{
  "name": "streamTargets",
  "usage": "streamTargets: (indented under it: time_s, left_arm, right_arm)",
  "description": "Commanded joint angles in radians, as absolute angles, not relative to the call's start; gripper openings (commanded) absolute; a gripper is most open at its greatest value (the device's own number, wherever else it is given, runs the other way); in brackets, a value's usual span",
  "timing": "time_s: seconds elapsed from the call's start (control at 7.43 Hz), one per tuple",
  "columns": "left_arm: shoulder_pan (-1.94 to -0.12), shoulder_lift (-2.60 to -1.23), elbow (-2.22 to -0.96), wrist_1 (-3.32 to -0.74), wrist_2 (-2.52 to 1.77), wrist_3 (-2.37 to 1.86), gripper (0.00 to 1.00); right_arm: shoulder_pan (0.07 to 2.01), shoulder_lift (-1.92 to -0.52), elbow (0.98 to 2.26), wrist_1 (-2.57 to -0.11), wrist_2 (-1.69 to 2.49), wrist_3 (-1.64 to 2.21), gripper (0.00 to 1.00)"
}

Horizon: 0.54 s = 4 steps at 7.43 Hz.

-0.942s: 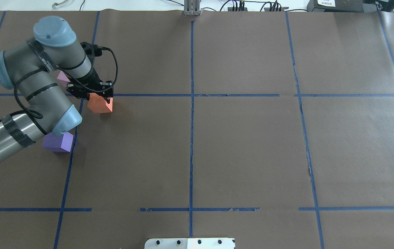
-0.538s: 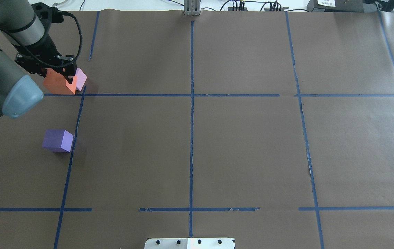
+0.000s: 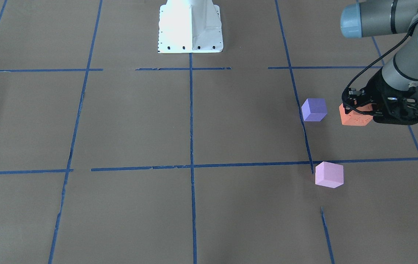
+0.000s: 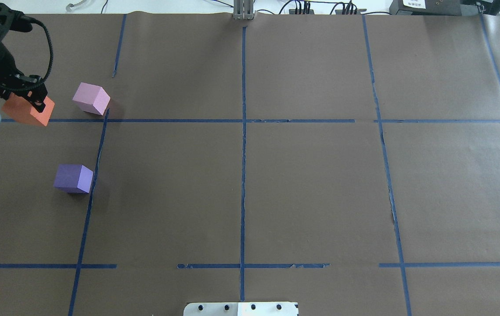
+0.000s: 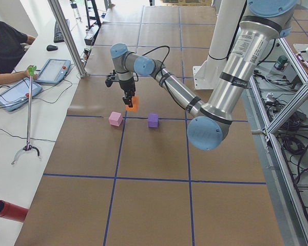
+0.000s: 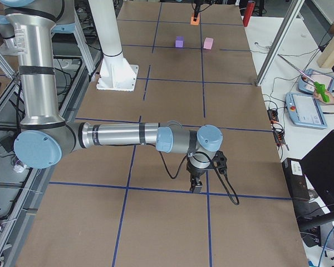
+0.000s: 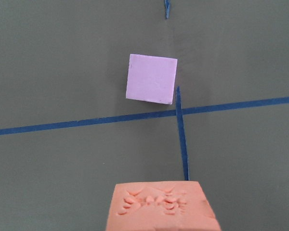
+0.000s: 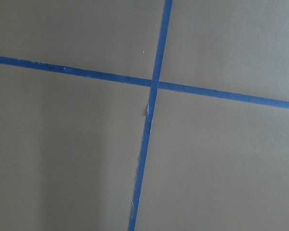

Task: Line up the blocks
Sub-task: 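Carry the orange cube with the left gripper toward the pink cube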

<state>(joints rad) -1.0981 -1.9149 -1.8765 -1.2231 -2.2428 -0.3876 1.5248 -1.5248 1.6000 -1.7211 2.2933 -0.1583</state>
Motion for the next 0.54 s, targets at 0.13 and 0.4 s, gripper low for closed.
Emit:
streamTargets:
  time_s: [0.13, 0.4]
  left_arm:
    - [-1.094, -1.878, -1.761, -1.435, -2.310, -0.490, 0.00]
    - [-1.086, -1.884, -1.679, -1.578, -2.310, -0.598, 0.00]
  right_arm:
    - [1.525, -1.525, 1.600, -1.721, 2.293, -0.158, 1.00]
    - [1.525, -1.525, 1.601, -1.721, 2.293, -0.158, 1.00]
